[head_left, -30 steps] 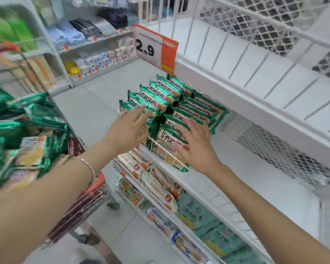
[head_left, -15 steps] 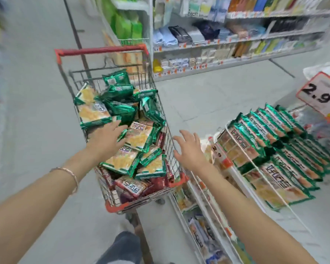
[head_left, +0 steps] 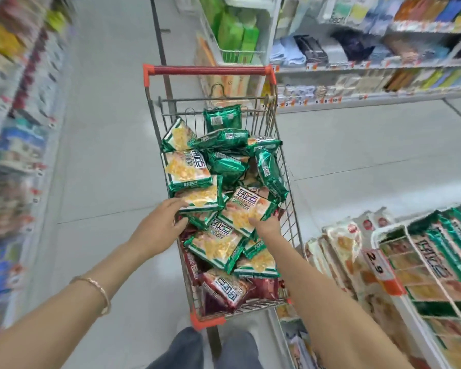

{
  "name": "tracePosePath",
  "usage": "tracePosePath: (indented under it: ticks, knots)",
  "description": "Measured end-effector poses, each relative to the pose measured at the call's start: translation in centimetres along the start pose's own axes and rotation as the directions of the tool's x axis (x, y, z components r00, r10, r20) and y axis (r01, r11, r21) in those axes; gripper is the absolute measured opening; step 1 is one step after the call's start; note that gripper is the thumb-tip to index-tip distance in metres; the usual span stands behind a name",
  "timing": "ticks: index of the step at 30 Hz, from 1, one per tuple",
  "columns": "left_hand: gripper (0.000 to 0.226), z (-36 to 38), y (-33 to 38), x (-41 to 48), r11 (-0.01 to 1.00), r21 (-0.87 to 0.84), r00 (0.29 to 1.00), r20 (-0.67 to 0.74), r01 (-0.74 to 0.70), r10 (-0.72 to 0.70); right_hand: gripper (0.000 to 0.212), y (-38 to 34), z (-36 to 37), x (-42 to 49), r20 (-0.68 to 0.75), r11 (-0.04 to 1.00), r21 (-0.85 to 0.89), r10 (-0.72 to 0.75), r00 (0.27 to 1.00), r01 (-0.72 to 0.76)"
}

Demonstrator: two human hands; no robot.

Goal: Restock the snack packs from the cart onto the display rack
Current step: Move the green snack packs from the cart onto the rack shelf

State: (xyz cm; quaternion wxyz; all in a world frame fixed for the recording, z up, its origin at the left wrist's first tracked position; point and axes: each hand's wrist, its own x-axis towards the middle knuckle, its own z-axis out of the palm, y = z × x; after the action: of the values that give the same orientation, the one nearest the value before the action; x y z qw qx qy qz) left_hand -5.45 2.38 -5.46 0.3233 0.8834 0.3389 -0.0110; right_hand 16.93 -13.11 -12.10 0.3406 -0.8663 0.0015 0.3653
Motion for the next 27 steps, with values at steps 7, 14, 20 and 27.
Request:
tracePosePath:
  ticks: [7, 14, 20, 27]
  knots:
    - [0.110, 1.2, 4.4, 3.4, 0.615, -0.631, 0.872, 0.436, 0.474, -0.224, 0.045, 0.3, -7.6, -1.3, 0.385, 0.990, 0.039, -0.142, 0.912, 0.138]
    - [0.082, 3.5, 8.2, 5.6, 0.214, -0.805, 0.821, 0.483, 0.553, -0.305, 0.045, -5.7, -7.6, 0.6, 0.043, 0.915, 0.074, -0.401, 0.915, 0.397]
    - [0.107, 3.3, 6.0, 3.8, 0.249, -0.840, 0.824, 0.338, 0.482, -0.456, 0.085, -6.0, -5.6, 7.9, -0.051, 0.752, -0.452, -0.560, 0.827, 0.481]
    - [0.092, 2.5, 7.2, 2.2, 0.269, -0.878, 0.824, 0.211, 0.397, -0.526, 0.033, -6.6, -10.7, 6.4, -0.183, 0.759, 0.206, -0.590, 0.786, 0.617]
